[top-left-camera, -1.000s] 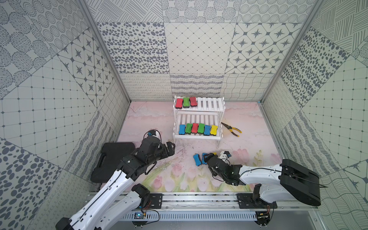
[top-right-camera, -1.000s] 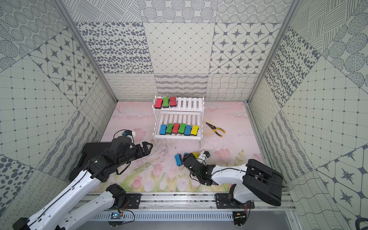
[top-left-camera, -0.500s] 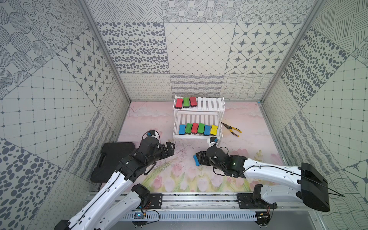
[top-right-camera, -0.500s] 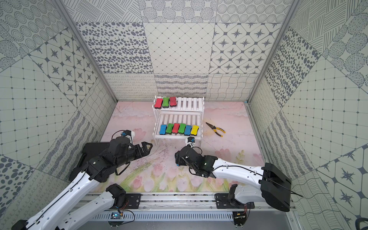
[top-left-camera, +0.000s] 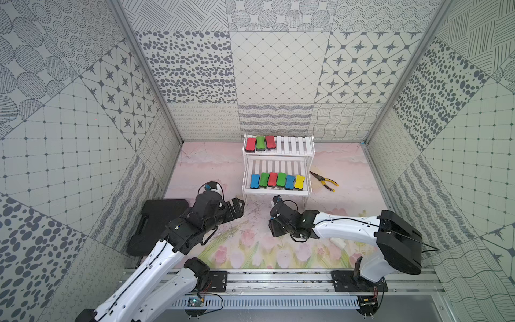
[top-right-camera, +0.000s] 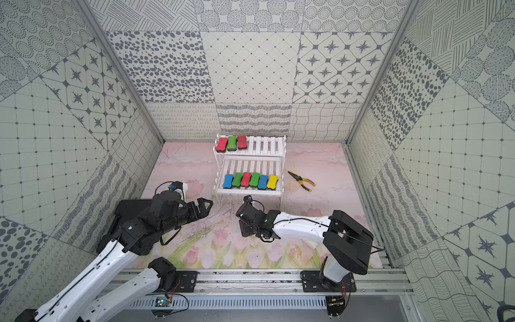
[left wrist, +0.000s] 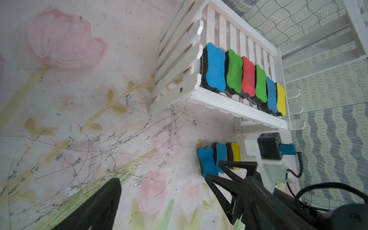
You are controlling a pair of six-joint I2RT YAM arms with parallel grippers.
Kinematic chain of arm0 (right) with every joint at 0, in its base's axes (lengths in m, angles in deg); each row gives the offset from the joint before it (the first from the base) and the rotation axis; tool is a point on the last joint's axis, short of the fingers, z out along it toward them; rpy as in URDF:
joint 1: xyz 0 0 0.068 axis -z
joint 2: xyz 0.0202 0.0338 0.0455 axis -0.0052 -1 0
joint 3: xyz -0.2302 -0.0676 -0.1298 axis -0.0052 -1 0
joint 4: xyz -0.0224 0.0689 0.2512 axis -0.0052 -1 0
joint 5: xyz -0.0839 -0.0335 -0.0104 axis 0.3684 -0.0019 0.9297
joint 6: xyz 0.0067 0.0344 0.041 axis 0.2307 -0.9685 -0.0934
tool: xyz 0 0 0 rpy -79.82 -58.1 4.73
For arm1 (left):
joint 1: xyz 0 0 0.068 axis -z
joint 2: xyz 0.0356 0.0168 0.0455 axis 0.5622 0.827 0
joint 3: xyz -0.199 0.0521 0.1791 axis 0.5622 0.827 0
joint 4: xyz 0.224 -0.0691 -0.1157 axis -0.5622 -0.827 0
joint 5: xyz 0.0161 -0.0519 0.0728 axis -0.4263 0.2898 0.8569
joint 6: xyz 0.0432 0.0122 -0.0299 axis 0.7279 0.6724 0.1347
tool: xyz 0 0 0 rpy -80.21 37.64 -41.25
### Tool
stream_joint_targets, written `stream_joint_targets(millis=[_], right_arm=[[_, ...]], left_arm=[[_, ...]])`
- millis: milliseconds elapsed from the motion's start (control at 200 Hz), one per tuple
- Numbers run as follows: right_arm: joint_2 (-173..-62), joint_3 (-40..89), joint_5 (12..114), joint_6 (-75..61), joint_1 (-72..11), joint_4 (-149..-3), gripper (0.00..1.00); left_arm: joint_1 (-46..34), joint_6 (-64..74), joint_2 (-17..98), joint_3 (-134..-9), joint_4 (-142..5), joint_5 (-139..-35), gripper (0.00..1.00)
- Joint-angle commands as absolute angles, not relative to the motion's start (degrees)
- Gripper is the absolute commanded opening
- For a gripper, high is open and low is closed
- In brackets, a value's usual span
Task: Remove the whiteboard erasers from the shelf
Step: Adjust the whiteboard eraser at the center of the board.
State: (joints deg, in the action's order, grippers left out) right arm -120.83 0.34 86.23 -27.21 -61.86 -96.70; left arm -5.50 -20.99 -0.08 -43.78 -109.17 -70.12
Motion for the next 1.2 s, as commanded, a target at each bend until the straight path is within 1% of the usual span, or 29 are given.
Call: stream_joint_targets(millis=[0, 145, 295, 425, 480, 690, 775, 965, 1196], right_arm=[[-122.86, 2.55, 85.74, -26.51, -61.19, -96.42, 0.61], [-124.61, 2.27, 83.0, -28.03, -61.14, -93.13, 0.61], [-123.88, 0.86, 80.52, -30.59, -60.8, -89.2, 0.61], [-121.24, -0.16, 82.88, -31.17, -60.71, -88.96, 0.62], [-120.46, -0.23, 82.32, -30.34, -60.64, -88.69, 0.62], [-123.61, 0.96, 71.17, -28.97, -61.1, -85.3, 0.6], [-125.67, 1.84, 69.57, -28.87, -61.53, -85.11, 0.6], [-128.83, 3.15, 71.6, -29.26, -60.63, -87.25, 0.59], [-128.16, 1.46, 76.66, -30.17, -58.28, -88.22, 0.59]], left_arm=[[-5.63, -19.79, -0.19, -44.69, -110.49, -69.67, 0.99], [-5.65, -19.73, -0.16, -44.69, -110.76, -69.32, 0.99], [-5.65, -19.66, -0.01, -44.86, -110.68, -69.22, 1.0], [-5.72, -19.5, 0.41, -45.19, -110.65, -69.4, 1.0], [-5.73, -19.46, 0.52, -45.26, -110.68, -69.4, 0.99], [-5.82, -19.2, 0.77, -45.57, -110.68, -69.11, 1.0], [-5.82, -19.21, 1.03, -45.68, -110.76, -69.13, 1.0], [-5.91, -19.23, 1.18, -45.63, -110.5, -69.11, 0.99], [-6.0, -19.14, 1.33, -45.48, -110.54, -69.15, 0.99]])
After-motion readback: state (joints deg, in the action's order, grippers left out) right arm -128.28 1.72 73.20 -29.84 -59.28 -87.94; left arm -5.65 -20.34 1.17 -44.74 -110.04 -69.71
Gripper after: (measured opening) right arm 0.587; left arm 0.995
